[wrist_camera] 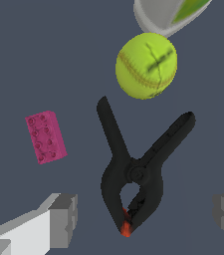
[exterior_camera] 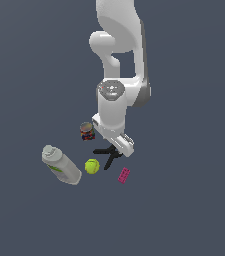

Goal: Pick up a designated object from a clutter of objects.

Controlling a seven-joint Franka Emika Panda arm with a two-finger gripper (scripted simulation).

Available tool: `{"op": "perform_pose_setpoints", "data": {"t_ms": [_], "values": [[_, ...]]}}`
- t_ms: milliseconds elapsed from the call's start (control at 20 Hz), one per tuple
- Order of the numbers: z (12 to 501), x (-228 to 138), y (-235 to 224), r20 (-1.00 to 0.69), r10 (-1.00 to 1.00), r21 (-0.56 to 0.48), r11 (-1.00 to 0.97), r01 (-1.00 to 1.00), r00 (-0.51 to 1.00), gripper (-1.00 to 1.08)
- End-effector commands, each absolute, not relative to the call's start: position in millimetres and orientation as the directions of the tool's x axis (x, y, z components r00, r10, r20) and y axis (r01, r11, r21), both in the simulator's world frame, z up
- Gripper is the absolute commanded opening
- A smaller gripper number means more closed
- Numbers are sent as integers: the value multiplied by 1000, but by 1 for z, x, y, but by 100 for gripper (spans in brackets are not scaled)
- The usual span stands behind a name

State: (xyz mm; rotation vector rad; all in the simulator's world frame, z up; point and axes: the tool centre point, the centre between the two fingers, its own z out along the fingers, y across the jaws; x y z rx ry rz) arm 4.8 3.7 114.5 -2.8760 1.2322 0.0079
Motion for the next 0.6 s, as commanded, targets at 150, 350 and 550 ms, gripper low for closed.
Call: {"op": "perform_pose_setpoints", "data": {"t_ms": [150,350,550], "values": [[89,-1,3,-5,-790,-4,-612,-791,612,100],[77,-4,3,-2,-818,-2,-575,-818,575,100],[71,-6,2,0,-833,0,-553,-833,553,100]]}}
